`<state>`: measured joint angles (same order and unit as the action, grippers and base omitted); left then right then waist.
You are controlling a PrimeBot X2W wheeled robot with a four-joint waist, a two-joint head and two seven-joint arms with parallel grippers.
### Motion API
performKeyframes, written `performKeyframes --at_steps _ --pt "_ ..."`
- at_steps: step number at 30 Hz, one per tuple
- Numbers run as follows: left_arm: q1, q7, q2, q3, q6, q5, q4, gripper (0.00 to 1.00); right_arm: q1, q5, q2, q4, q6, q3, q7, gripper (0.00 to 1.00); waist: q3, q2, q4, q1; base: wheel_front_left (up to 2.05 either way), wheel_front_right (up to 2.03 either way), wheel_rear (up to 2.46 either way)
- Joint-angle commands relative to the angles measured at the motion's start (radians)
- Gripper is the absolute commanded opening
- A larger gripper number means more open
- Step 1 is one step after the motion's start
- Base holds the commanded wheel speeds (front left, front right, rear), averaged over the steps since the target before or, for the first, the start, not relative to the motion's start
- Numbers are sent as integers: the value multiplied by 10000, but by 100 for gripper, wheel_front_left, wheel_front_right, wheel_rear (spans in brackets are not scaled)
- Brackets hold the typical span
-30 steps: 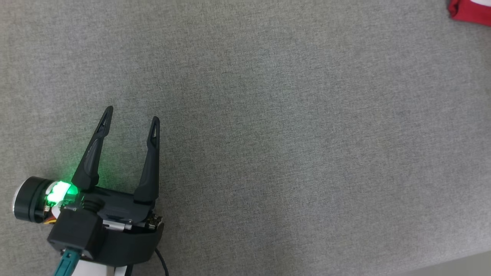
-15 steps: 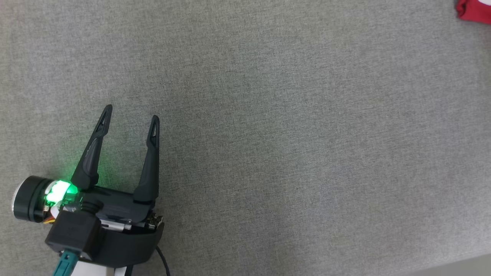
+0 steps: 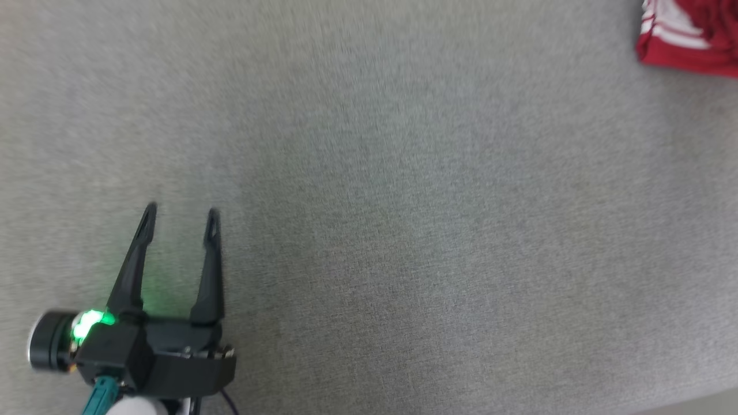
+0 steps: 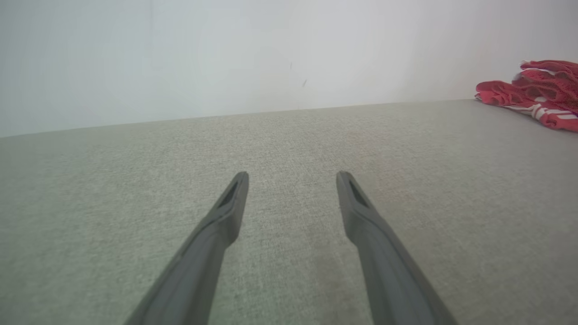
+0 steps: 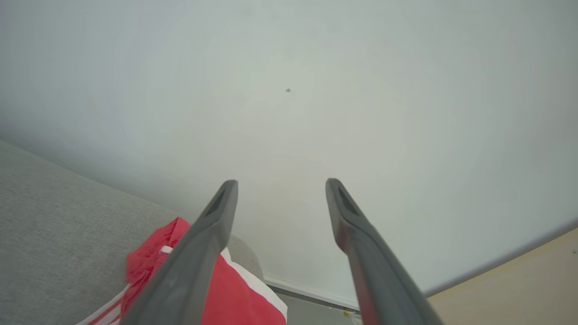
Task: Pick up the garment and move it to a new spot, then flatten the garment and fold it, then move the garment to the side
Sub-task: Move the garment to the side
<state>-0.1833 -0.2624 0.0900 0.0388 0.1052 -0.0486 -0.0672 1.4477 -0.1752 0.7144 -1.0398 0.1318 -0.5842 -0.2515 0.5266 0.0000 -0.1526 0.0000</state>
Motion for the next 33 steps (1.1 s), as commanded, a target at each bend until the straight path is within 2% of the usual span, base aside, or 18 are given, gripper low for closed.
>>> performKeyframes --at_steps 1,7,13,18,25,27,33 --pt "248 -30 -56 -95 -29 -41 115 100 -397 -91 -143 192 -29 190 -74 100 -916 0 236 0 0 0 0" --pt "1027 -31 -196 -680 -138 -178 713 100 -2755 -189 -756 2449 -29 1978 -127 100 -2212 0 613 0 0 0 0" --pt "1670 -31 -311 -1134 -212 -283 1069 100 -5754 31 -1767 4738 -29 3893 -120 100 -3176 0 972 0 0 0 0" --pt "2196 -31 -373 -967 -451 -221 973 100 -7943 125 -2672 6120 -29 5202 -120 100 -3776 0 1354 0 0 0 0" --pt "2556 -31 -399 -1051 -686 -291 1086 100 -10184 362 -3851 7515 -29 5973 -119 100 -4169 0 1629 0 0 0 0" --pt "2602 -30 -400 -1050 -683 -282 1166 100 -10468 395 -4017 7587 -29 6012 -119 100 -4242 0 1661 0 0 0 0" --pt "2728 -31 -403 -964 -718 -359 1517 100 -11894 532 -5087 7700 -29 6346 -118 100 -4683 0 1856 0 0 0 0"
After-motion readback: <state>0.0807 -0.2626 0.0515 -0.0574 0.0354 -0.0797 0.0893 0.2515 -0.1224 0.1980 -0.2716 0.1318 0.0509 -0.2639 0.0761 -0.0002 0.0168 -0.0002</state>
